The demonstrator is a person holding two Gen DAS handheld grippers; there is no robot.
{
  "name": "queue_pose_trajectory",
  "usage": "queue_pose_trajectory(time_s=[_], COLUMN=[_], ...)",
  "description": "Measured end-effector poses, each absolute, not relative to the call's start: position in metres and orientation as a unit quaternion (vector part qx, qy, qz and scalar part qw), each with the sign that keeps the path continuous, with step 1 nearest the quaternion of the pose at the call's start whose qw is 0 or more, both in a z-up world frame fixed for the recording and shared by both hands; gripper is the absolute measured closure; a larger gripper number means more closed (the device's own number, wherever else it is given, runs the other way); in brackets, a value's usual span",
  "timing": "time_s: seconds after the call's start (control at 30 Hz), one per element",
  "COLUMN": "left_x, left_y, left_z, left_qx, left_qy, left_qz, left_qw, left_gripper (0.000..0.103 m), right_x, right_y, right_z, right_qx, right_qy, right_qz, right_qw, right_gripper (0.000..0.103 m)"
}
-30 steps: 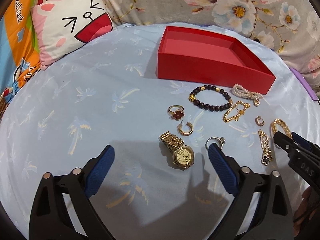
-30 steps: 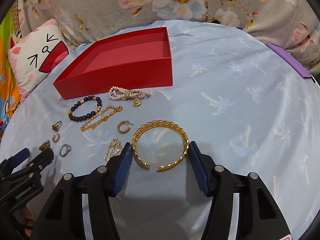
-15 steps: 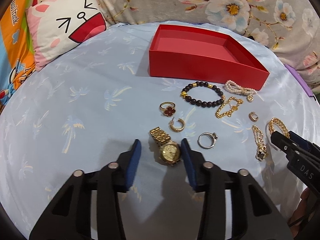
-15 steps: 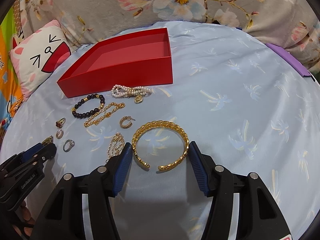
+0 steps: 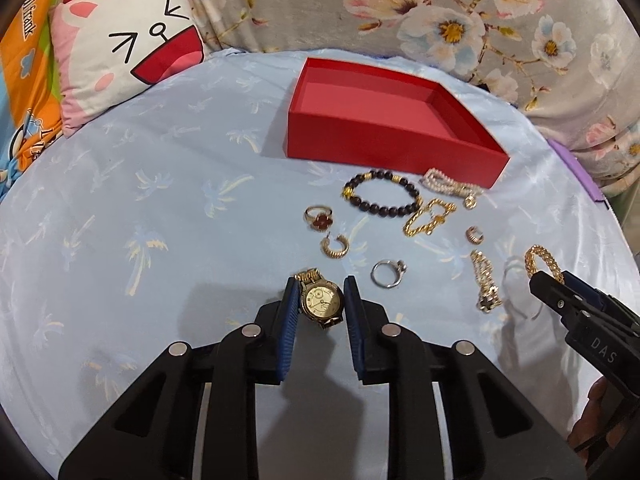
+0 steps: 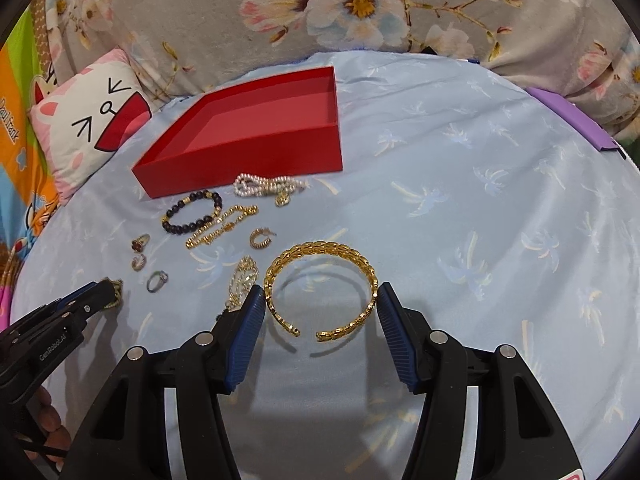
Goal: Organize jewelry
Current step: 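Carry the watch with the left tool while the right tool carries the bangle into the red box, releasing both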
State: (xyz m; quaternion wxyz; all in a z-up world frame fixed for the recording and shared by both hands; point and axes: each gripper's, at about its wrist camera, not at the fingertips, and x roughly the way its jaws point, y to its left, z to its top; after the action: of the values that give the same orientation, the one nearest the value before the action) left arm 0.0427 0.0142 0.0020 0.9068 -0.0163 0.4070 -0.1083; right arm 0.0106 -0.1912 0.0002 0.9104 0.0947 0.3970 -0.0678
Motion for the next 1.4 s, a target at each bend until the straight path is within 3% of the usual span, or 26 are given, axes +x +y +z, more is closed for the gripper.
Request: queue_pose_trajectory(time_s=[0.33, 0.67, 1.07, 1.33, 1.37, 1.4], left_x=[0.074, 0.176, 0.309, 0.344, 0.345, 0.345], left_y=[0.017, -0.020, -0.068, -0.068, -0.067, -0.067], left_z=[0.064, 0.105, 0.076, 0.048, 0.048, 0.049], left_qx=[-0.010, 0.010, 0.033, 0.026, 0.028, 0.031], left_qy=[0.358, 0.323, 0.361, 0.393, 0.390, 0.386], left_qz=[-0.128, -0.139, -0.134, -0.132, -0.127, -0.122], left_qw=[0.925, 0.936, 0.922, 0.910, 0.912, 0.914], left_gripper=[0.081, 0.081, 0.081, 0.080, 0.078, 0.065], right_x=[0.043, 0.154, 0.297, 0.328, 0.327, 0.326], right_y=[-0.200, -0.201, -0.218, -0.216, -0.215, -0.215], right_z=[0.060, 0.078, 0.050, 0.026, 0.027, 0.029], right_qx=[0.084, 0.051, 0.063, 0.039, 0.035, 0.033], right_qy=[0.353, 0.345, 0.413, 0.453, 0.448, 0.442], right_qz=[-0.042, -0.023, -0.015, -0.023, -0.024, -0.027], right_qw=[0.931, 0.937, 0.908, 0.891, 0.893, 0.896], right_gripper=[0.047, 0.047, 0.046, 0.045, 0.045, 0.043])
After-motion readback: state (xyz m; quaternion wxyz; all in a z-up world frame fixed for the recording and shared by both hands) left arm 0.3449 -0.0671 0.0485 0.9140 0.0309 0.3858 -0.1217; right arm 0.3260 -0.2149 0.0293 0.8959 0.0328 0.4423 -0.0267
